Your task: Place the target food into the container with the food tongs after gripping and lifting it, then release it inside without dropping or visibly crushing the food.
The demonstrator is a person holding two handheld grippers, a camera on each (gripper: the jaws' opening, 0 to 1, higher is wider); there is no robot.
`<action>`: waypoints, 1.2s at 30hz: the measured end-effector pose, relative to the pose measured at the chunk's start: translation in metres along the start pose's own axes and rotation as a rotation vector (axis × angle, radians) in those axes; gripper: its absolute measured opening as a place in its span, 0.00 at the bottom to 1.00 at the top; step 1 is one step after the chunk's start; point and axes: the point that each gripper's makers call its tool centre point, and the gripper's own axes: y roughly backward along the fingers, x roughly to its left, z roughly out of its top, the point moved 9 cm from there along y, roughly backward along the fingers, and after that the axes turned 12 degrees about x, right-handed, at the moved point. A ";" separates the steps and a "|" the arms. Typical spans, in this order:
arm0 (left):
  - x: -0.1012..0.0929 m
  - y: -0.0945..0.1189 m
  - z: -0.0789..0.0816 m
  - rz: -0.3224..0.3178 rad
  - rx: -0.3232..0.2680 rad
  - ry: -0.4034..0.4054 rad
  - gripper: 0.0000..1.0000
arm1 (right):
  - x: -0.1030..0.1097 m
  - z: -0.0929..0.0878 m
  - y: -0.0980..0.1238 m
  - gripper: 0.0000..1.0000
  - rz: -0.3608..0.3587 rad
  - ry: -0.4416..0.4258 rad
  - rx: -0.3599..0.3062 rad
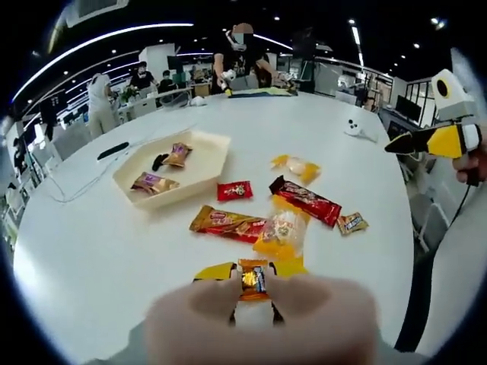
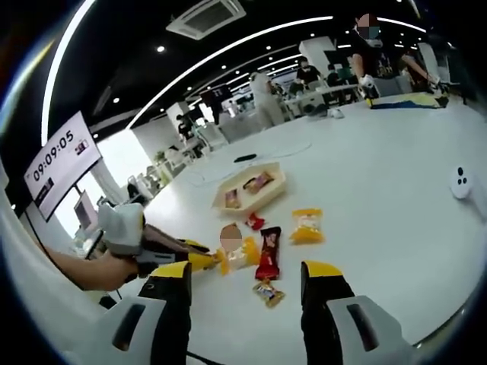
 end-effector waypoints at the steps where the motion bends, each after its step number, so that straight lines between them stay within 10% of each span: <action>1: 0.000 0.000 0.000 -0.003 0.003 0.000 0.14 | 0.000 0.000 0.000 0.58 -0.001 -0.001 0.000; 9: -0.010 0.015 0.010 -0.065 -0.037 0.031 0.15 | -0.002 -0.001 0.002 0.58 -0.010 -0.013 -0.007; 36: 0.032 0.056 0.062 0.037 -0.201 0.065 0.16 | 0.001 -0.002 0.004 0.57 0.000 -0.015 -0.014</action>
